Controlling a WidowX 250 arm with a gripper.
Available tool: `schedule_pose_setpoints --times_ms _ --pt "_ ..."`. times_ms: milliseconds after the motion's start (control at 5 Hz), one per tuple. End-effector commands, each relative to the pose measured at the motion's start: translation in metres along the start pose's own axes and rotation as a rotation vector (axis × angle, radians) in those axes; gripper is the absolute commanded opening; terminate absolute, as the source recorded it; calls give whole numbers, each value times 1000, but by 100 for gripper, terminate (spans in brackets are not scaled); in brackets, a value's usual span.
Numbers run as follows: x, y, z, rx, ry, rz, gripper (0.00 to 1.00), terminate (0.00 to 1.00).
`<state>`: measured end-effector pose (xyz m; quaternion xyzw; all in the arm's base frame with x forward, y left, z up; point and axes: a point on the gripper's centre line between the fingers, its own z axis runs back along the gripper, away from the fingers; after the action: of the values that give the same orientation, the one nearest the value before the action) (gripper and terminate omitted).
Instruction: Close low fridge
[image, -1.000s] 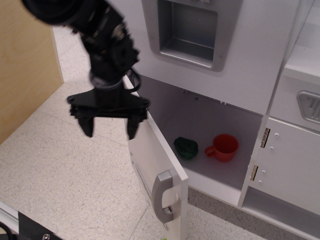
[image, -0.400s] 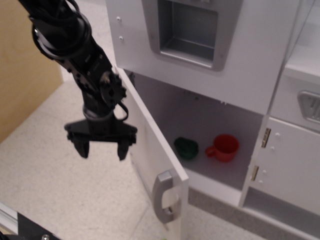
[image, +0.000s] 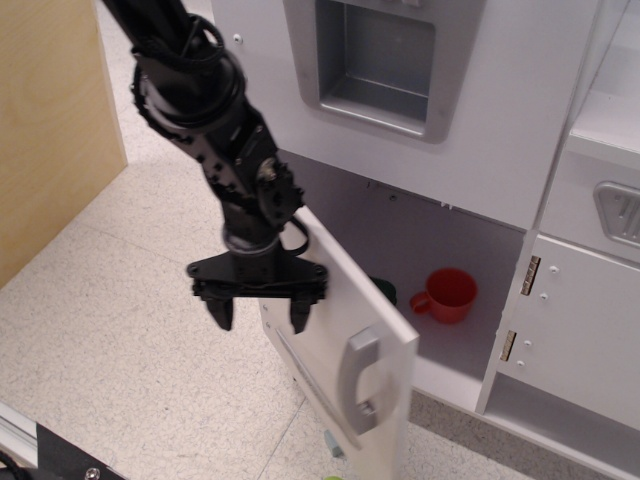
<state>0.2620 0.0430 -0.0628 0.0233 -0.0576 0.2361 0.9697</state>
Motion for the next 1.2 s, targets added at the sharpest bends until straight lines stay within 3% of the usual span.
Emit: schedule_pose_setpoints --times_ms 0,200,1000 --pt "22 -38 1 -41 -39 41 100 0" --pt "38 -51 -3 -48 -81 86 100 0" --pt "65 -64 -9 -67 -116 183 100 0"
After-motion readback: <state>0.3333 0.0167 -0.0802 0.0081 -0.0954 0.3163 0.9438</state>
